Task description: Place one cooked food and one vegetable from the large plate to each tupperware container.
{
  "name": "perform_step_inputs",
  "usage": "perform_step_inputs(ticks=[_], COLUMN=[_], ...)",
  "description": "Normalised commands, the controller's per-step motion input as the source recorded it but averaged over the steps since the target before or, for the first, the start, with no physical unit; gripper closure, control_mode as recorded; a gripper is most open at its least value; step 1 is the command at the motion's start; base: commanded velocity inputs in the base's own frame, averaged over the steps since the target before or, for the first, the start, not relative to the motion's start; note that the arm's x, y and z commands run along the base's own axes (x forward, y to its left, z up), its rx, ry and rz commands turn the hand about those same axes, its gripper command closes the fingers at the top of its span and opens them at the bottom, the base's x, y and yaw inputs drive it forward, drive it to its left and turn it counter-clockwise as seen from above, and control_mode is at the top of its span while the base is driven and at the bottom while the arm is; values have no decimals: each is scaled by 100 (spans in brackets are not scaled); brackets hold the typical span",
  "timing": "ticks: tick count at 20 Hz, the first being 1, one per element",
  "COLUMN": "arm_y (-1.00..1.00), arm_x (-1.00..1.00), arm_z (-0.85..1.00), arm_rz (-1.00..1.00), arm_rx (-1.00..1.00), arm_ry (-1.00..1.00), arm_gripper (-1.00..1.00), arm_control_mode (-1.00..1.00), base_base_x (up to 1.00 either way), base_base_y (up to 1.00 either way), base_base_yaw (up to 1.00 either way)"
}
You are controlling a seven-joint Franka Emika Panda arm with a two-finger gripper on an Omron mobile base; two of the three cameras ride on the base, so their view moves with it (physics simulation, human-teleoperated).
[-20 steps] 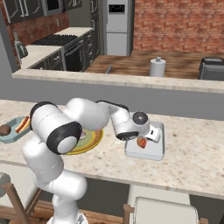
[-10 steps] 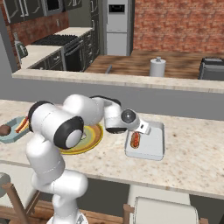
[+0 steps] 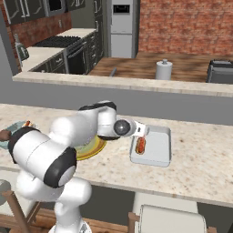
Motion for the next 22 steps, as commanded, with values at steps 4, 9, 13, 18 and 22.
perform_step_inputs(ticks=[4, 9, 13, 18, 22], arm_y=[96, 95, 70, 46, 13], arm_x=[-56, -31, -5, 0, 0], arm_z=[100, 100, 98, 55, -16], arm_rz=[24, 39, 39, 32, 8], arm_rx=[-29, -48, -50, -47, -11], arm_ry=[17, 28, 40, 52, 28], arm_gripper=[-100, -100, -100, -100, -100], arm_control_mode=[-100, -100, -100, -100, -100], base_base_x=[0, 0, 0, 0, 0], base_base_y=[0, 0, 0, 0, 0], base_base_yaw=[0, 0, 0, 0, 0])
